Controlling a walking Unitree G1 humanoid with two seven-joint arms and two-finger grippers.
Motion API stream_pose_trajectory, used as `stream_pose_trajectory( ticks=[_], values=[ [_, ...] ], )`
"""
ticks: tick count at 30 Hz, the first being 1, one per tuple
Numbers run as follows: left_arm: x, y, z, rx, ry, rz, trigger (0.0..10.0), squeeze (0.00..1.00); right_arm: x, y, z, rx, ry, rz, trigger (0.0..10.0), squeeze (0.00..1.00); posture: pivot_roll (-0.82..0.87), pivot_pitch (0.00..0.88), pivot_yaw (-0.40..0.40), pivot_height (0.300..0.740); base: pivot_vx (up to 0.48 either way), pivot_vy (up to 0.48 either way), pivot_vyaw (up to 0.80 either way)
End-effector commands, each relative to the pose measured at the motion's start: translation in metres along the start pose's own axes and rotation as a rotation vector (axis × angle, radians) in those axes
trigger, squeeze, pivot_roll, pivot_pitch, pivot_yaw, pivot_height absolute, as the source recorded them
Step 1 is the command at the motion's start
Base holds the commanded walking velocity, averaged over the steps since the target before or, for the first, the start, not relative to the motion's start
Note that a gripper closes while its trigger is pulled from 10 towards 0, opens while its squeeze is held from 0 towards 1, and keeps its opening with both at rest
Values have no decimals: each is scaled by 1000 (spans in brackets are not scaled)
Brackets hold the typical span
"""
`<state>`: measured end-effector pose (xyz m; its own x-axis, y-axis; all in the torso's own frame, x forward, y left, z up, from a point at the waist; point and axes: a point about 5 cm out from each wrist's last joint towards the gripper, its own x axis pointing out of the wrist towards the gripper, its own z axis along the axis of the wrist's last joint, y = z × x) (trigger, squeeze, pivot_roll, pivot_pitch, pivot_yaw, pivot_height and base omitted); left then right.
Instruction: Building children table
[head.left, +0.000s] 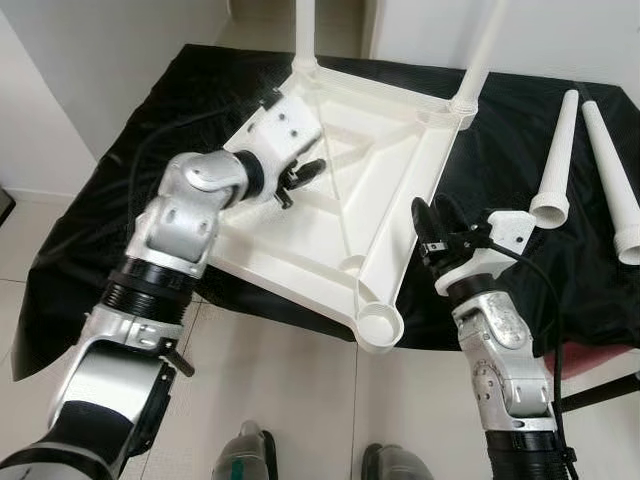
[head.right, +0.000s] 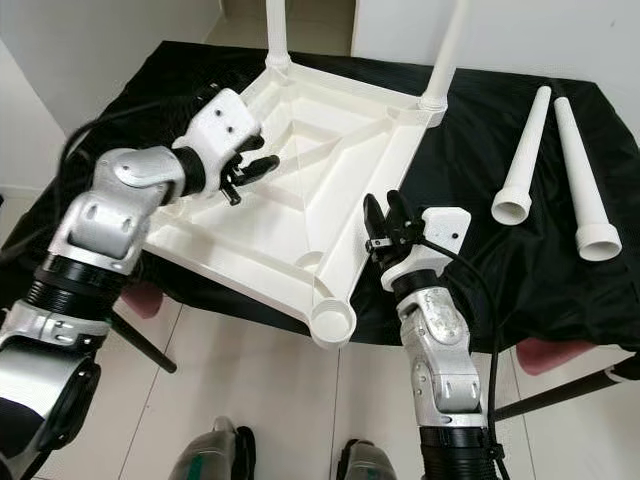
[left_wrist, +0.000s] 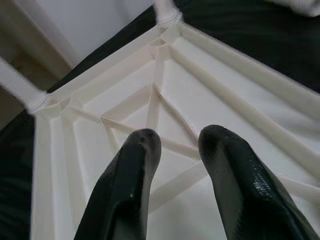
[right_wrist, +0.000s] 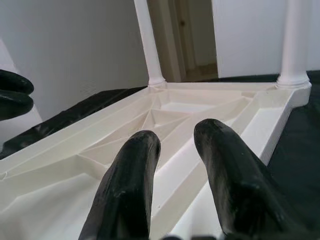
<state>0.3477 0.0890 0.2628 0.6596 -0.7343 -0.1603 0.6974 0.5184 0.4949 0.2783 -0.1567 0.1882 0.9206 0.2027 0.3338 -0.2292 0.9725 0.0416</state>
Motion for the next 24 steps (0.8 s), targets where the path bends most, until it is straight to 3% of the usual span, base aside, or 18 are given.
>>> stream_pose_trajectory(
  ticks=[1,3,4,5,7,13,16,24],
  values=[
    [-5,-16,-3,51,-21,-145,10000,0,2,-5,-1,-11,1,-2,10000,0,30,72,0,740,0,0,0],
    [-5,-16,-3,51,-21,-145,10000,0,2,-5,-1,-11,1,-2,10000,0,30,72,0,740,0,0,0],
    [-9,-32,-7,91,-20,-262,10000,0,4,-9,1,-22,-3,-1,10000,0,29,73,-2,740,0,0,0],
    [-9,-32,-7,91,-20,-262,10000,0,4,-9,1,-22,-3,-1,10000,0,29,73,-2,740,0,0,0],
    [-12,-53,-16,152,5,-393,10000,0,6,-14,3,-37,-9,-5,10000,0,27,78,-2,740,0,0,0],
    [-9,-62,-24,169,45,-423,10000,0,5,-16,4,-42,-11,-11,10000,0,19,87,2,740,0,0,0],
    [-3,-74,-37,180,105,-436,10000,0,3,-18,5,-49,-13,-22,10000,0,7,94,12,740,0,0,0],
    [3,-81,-53,188,173,-412,10000,0,1,-21,7,-53,-20,-36,10000,0,-6,99,17,740,0,0,0]
  ],
)
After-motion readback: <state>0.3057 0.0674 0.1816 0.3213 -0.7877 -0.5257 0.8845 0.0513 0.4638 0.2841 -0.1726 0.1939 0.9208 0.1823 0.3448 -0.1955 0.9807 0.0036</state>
